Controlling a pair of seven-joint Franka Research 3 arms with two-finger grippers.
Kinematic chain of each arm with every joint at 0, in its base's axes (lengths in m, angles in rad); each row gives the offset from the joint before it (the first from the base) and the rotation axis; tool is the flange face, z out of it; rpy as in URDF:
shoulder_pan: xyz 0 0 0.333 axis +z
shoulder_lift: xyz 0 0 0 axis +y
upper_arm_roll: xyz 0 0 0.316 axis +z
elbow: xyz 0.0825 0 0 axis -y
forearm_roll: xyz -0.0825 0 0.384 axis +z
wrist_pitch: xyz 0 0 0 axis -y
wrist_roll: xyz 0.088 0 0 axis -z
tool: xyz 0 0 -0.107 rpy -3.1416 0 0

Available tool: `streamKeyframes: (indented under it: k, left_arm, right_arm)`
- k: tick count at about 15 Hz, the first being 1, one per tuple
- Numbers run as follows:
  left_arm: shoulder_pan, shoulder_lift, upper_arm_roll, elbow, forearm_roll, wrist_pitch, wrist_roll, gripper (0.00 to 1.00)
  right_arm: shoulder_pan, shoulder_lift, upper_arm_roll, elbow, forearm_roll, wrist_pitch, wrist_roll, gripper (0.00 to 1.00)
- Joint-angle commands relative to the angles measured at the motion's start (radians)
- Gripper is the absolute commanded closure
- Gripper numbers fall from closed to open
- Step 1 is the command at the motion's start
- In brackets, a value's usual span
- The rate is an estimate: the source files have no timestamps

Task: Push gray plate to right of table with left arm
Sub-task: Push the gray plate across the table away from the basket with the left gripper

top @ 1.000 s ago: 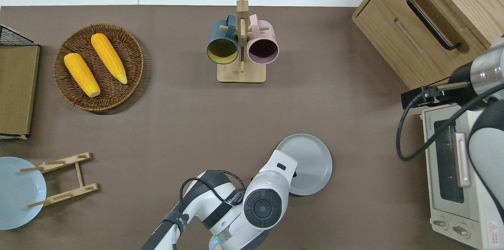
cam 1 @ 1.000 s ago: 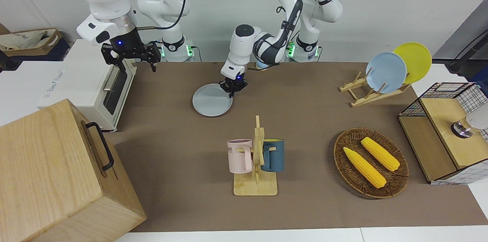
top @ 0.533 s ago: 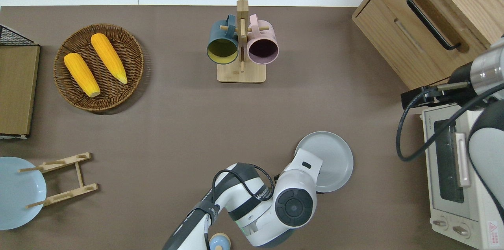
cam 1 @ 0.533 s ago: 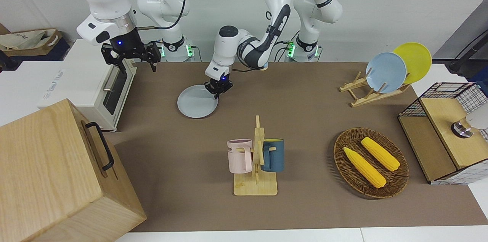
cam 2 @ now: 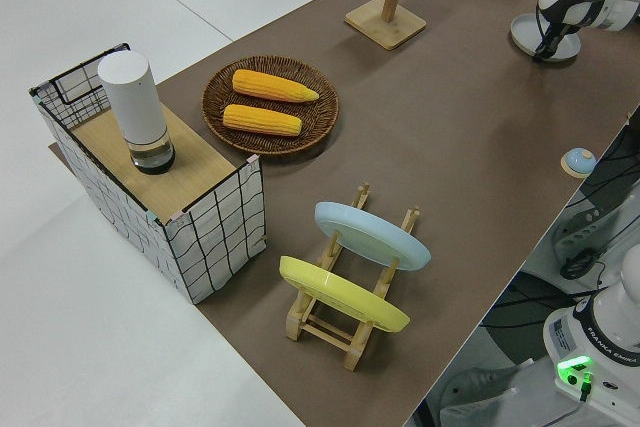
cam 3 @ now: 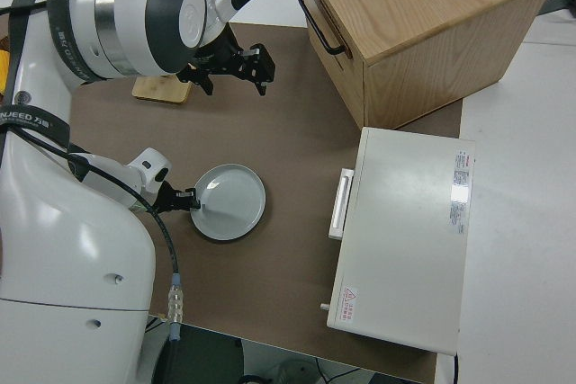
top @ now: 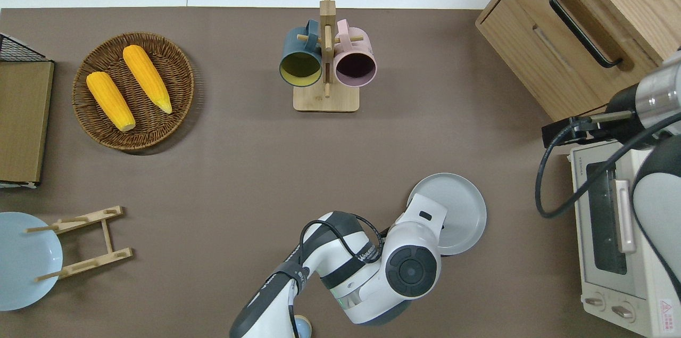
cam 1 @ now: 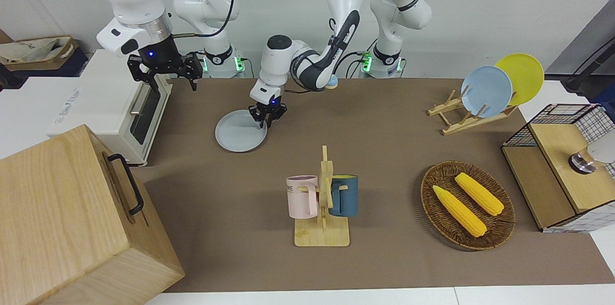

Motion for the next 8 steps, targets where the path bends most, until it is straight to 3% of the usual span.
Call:
streamKeyframes:
  k: [1, 8]
  left_arm:
    - [-0.016, 0.017, 0.017, 0.079, 0.014, -0.091, -0.023, 0.01]
    - [-0.002, 0.006, 0.018, 0.076, 0.024, -0.095, -0.005, 0.01]
  right_arm:
    - [-0.001, -0.006, 0.000, 0.001, 0.007, -0.010, 0.003, 0.017]
    - [-0.001, -0.006, 0.000, 0.001, 0.007, -0.010, 0.003, 0.017]
